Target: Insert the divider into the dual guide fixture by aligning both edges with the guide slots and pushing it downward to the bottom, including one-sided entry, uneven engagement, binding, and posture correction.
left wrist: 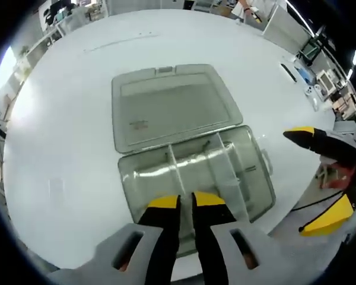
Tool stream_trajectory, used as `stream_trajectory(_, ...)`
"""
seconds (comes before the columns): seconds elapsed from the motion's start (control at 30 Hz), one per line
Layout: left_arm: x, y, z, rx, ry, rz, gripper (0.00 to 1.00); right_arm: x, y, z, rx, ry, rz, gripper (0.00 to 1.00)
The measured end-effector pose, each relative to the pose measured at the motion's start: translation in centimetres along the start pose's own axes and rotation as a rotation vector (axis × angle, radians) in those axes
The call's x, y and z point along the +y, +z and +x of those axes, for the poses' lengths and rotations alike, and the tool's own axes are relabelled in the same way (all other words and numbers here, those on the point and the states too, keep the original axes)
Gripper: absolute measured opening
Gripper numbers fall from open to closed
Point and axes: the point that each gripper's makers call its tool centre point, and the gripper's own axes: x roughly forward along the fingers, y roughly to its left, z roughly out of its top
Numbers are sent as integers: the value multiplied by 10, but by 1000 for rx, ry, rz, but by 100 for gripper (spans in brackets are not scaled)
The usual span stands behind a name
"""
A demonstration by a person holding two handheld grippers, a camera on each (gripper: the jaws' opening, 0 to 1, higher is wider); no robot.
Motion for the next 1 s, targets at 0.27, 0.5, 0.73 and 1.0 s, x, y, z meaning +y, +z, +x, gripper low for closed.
stream_trajectory(0.27,-6,-10,1,-16,-33,79,13,-3,2,-5,-6,-15,-3,80)
stream_trajectory(0.5,-12,-12,-2,-71,-82,70,25,-2,1,-7,-9,-23,-4,80)
stream_trajectory(0.73,-12,-5,-7,-131,-95,119,36,6,1,-8,-8,-19,-17,80)
stream_trajectory(1.0,-15,-3,-17,-177,-115,155,44,10,3,-10,-8,-18,-40,80)
